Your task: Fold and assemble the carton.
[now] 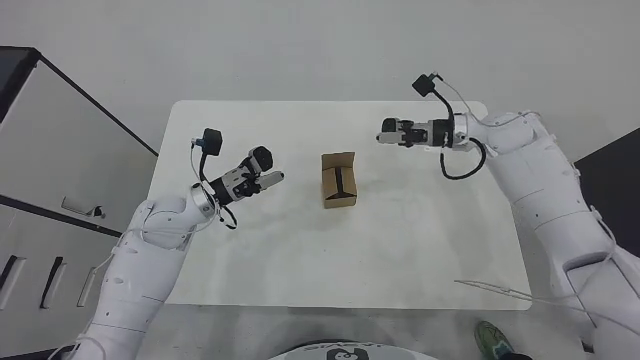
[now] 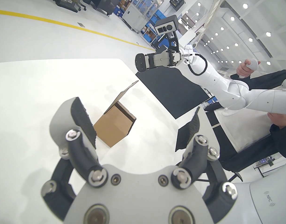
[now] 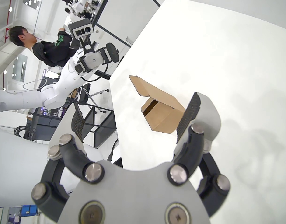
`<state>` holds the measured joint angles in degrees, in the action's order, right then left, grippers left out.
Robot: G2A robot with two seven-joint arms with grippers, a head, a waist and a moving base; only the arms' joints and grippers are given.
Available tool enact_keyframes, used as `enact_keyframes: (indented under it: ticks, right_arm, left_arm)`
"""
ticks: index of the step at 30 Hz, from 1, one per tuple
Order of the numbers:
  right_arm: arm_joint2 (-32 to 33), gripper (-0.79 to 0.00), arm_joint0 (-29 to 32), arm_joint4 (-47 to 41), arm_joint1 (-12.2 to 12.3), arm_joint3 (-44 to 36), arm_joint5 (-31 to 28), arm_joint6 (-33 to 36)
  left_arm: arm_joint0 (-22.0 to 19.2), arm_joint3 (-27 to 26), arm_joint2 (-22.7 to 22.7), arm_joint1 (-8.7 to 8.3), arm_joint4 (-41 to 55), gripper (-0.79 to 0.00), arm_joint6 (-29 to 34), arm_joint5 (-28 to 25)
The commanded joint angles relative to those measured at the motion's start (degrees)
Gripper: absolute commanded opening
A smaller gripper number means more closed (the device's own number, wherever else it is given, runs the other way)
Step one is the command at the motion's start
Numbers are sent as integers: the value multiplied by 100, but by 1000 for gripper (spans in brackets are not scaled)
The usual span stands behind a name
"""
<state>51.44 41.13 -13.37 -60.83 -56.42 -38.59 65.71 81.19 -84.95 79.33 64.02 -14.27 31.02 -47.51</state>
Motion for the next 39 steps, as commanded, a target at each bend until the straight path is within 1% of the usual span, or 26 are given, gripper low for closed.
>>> enact_keyframes:
  ticks: [1, 8, 12, 14, 18, 20, 22, 25, 28, 31, 34, 35, 36, 37, 38, 39]
  right_arm:
    - [-262, 0, -213, -52, -37, 102, 24, 24]
    - [-262, 0, -213, -52, -37, 102, 24, 24]
    - [-262, 0, -197, -44, -37, 93, 43, -8]
    - [-236, 0, -141, 21, -29, 16, 89, -136]
    - [-201, 0, -166, 13, -18, 89, 13, -11]
    - [-221, 0, -189, 79, -17, 129, -28, -30]
    - [-281, 0, -201, 321, -5, 177, -128, -129]
    - [-434, 0, -181, 472, 5, 266, -245, -246]
    - [-620, 0, -223, 396, 9, 324, -279, -280]
    - [-796, 0, -303, 27, -5, 399, -283, -284]
    - [-945, 0, -419, -368, -58, 478, -298, -300]
    - [-1004, 0, -455, -458, -78, 484, -290, -292]
    - [-1063, 0, -497, -503, -97, 506, -286, -287]
    - [-1119, 0, -534, -544, -117, 539, -292, -294]
    - [-1158, 0, -553, -638, -139, 605, -300, -302]
    - [-1192, 0, -569, -769, -163, 659, -293, -295]
  left_arm:
    - [0, 0, 0, 0, 0, 0, 1, -1]
    - [17, -40, 17, -1, -56, 0, -71, 37]
    - [149, -23, -153, 20, -505, 0, -283, 255]
    - [174, 82, -356, 56, -676, 0, -447, 349]
    - [87, 280, -781, 156, -1002, 0, -920, 706]
    - [68, 273, -892, 194, -1103, 0, -1200, 855]
    - [87, 234, -909, 210, -1274, 0, -1448, 1039]
    - [169, 138, -915, 216, -1439, 0, -1628, 1265]
    - [251, 40, -944, 207, -1440, 0, -1454, 1394]
    - [246, 106, -962, 176, -1370, 0, -962, 1357]
    - [77, 257, -984, 138, -1374, 0, -289, 1358]
    - [43, 286, -973, 131, -1258, -105, -195, 1297]
    - [9, 313, -965, 121, -1211, -191, -88, 1237]
    - [-33, 321, -954, 110, -1226, -302, 5, 1177]
    - [-62, 310, -927, 101, -1225, -579, 12, 1121]
    - [-86, 274, -884, 89, -1277, -785, -9, 1112]
